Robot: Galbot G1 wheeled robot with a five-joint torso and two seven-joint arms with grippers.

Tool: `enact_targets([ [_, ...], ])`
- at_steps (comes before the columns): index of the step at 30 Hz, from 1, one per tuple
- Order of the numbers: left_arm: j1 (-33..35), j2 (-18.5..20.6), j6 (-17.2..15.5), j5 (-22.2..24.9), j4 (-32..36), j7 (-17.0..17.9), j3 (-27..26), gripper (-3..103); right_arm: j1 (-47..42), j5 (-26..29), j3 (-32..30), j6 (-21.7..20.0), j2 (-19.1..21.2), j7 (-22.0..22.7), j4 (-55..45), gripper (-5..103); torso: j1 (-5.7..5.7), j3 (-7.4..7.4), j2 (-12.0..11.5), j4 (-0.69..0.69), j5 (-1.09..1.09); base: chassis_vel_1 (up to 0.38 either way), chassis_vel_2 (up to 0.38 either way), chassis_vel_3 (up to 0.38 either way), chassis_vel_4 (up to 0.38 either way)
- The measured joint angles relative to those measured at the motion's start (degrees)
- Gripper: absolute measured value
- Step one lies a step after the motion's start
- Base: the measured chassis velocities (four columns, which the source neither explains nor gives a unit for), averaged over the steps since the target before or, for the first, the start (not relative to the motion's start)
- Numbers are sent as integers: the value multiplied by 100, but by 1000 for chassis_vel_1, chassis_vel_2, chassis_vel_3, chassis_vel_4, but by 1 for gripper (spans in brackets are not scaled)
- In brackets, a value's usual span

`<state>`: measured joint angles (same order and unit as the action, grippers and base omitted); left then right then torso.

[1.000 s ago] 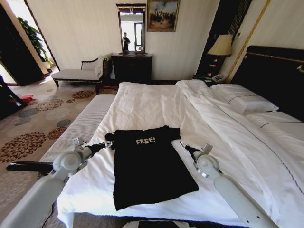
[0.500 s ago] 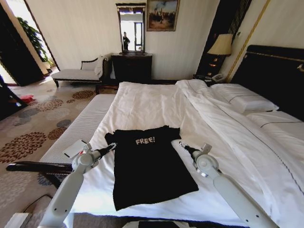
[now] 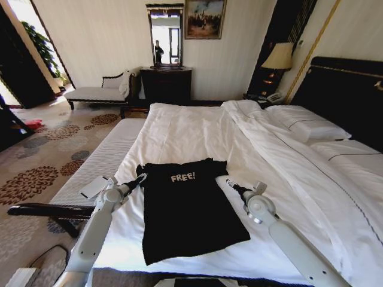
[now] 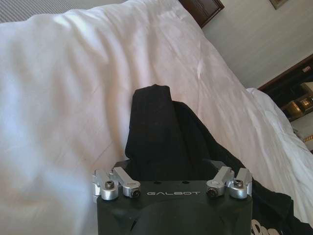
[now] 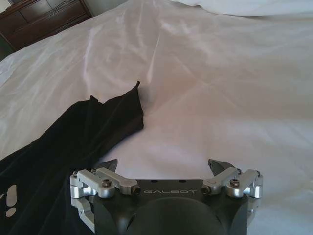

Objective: Fold the clothes on the bed.

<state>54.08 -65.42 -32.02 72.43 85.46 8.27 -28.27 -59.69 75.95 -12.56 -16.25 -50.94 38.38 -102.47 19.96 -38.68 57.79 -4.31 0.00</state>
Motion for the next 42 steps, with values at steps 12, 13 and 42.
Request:
enact_targets([
  [12,350,50,195,-105,325,-146,-153,36,-13,-80,44,7,-11,-4,-33,100,0,0,0,0,0,0,0,0,0],
  [13,350,50,195,-105,325,-146,-153,36,-13,-80,44,7,-11,-4,-33,100,0,0,0,0,0,0,0,0,0],
  [42,1067,864,326,-20,1101,-90,-694,0,26,-158,66,37,-62,1,-77,100,0,0,0,-1,-1,0,0,0,0],
])
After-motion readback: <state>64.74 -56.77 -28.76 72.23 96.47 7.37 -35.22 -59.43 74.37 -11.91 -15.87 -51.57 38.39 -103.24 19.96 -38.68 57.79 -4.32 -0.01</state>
